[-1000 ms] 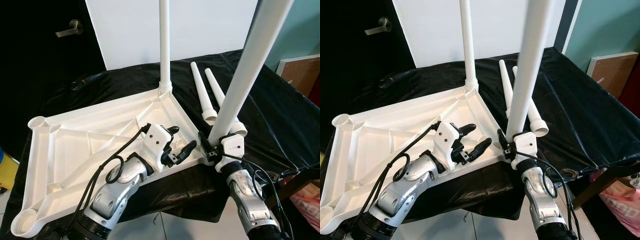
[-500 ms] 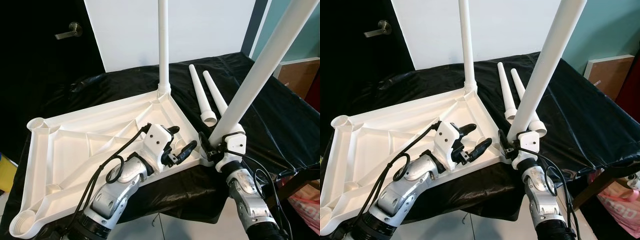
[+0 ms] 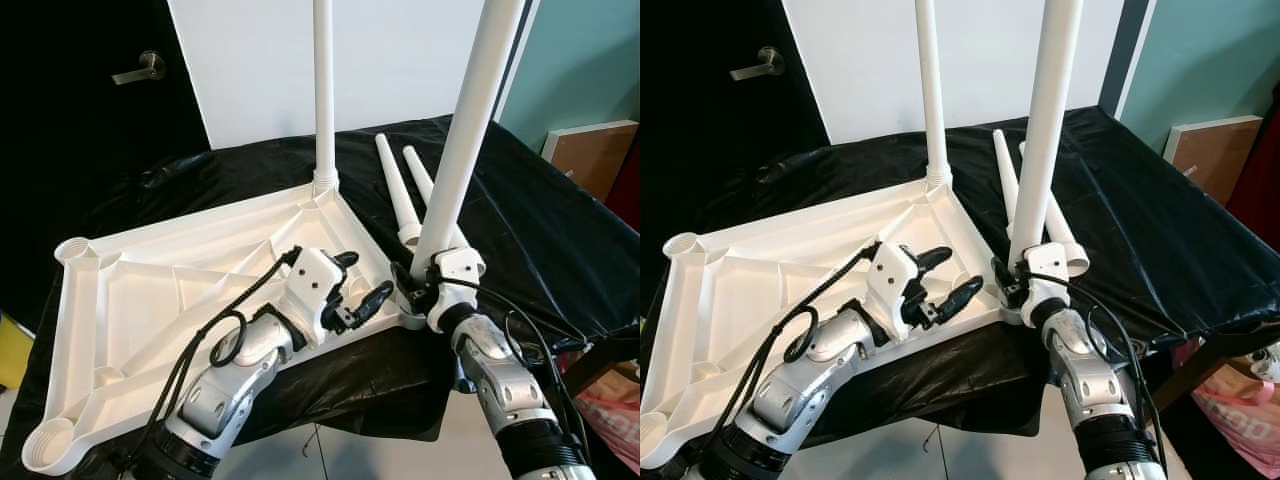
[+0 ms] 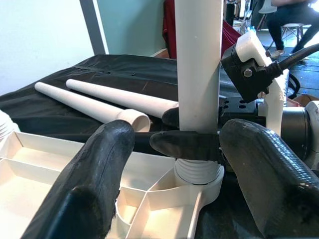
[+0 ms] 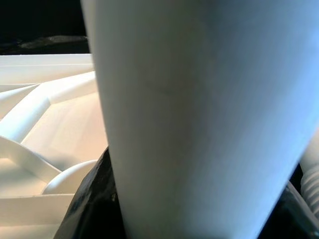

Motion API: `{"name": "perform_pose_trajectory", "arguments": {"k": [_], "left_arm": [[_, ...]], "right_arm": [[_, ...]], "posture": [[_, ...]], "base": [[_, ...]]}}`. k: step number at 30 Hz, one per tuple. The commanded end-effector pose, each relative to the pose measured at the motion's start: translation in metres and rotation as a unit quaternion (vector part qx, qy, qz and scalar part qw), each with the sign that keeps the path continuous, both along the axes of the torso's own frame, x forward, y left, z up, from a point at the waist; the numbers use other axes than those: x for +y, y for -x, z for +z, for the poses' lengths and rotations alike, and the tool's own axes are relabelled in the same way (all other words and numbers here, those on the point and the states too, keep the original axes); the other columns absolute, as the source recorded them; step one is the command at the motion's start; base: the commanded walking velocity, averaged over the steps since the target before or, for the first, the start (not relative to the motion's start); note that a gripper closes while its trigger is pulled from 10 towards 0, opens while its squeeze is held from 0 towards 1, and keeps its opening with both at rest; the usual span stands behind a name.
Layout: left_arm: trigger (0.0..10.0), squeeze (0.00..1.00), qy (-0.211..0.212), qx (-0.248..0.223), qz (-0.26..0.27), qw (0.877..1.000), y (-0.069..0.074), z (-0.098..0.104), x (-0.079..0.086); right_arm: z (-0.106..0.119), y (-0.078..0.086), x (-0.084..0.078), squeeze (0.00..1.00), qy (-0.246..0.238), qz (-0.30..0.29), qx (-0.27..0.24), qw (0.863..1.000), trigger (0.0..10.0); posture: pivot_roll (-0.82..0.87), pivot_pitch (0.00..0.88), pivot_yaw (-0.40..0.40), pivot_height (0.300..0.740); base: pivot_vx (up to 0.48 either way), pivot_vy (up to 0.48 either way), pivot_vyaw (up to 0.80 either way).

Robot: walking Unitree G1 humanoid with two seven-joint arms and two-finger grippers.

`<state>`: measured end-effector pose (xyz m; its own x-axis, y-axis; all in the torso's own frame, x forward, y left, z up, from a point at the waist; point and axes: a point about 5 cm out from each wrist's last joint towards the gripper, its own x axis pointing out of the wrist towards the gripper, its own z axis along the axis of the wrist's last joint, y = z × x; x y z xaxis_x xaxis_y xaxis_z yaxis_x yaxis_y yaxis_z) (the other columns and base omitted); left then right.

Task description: Building children table

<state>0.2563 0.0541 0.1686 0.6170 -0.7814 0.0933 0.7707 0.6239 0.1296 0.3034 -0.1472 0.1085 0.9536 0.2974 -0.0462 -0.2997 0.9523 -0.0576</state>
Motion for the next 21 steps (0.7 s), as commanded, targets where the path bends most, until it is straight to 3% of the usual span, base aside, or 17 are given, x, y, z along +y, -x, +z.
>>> {"name": "perform_pose_trajectory", "arguments": {"k": [1, 4, 9, 10, 14, 16, 21], "left_arm": [[10.0, 0.00, -0.012, 0.002, -0.066, 0.998, 0.006, 0.000, -0.004], [10.0, 0.00, -0.013, 0.002, -0.065, 0.998, 0.006, 0.000, -0.004], [10.0, 0.00, -0.012, 0.001, -0.063, 0.998, 0.006, 0.001, -0.004], [10.0, 0.00, -0.012, -0.001, -0.062, 0.998, 0.006, 0.002, -0.004], [10.0, 0.00, -0.012, -0.001, -0.060, 0.998, 0.006, 0.002, -0.003], [10.0, 0.00, -0.011, -0.001, -0.060, 0.998, 0.006, 0.003, -0.003], [10.0, 0.00, -0.011, -0.001, -0.062, 0.998, 0.006, 0.003, -0.003]], "right_arm": [[-0.029, 0.008, -0.005, 0.00, 0.008, -0.011, 0.080, 0.997, 10.0], [-0.027, 0.008, -0.004, 0.00, 0.010, -0.012, 0.086, 0.996, 10.0], [-0.026, 0.010, -0.004, 0.00, -0.033, -0.027, 0.089, 0.995, 10.0], [-0.018, 0.013, -0.007, 0.00, -0.053, -0.035, 0.038, 0.997, 10.0], [-0.012, 0.017, -0.007, 0.00, -0.067, -0.038, 0.001, 0.997, 10.0], [-0.006, 0.023, -0.003, 0.00, -0.048, -0.029, -0.038, 0.998, 10.0], [-0.004, 0.028, 0.005, 0.00, -0.032, -0.005, -0.052, 0.998, 10.0]], "posture": [[-0.16, 0.025, 0.038, 0.740], [-0.15, 0.030, 0.036, 0.740], [-0.15, 0.036, 0.033, 0.740], [-0.15, 0.040, 0.033, 0.740], [-0.16, 0.044, 0.035, 0.740], [-0.16, 0.049, 0.038, 0.740], [-0.16, 0.052, 0.042, 0.740]], "base": [[0.000, 0.000, 0.00], [0.000, 0.000, 0.00], [0.000, 0.000, 0.00], [0.000, 0.000, 0.00], [0.000, 0.000, 0.00], [0.000, 0.000, 0.00], [0.000, 0.000, 0.00]]}}
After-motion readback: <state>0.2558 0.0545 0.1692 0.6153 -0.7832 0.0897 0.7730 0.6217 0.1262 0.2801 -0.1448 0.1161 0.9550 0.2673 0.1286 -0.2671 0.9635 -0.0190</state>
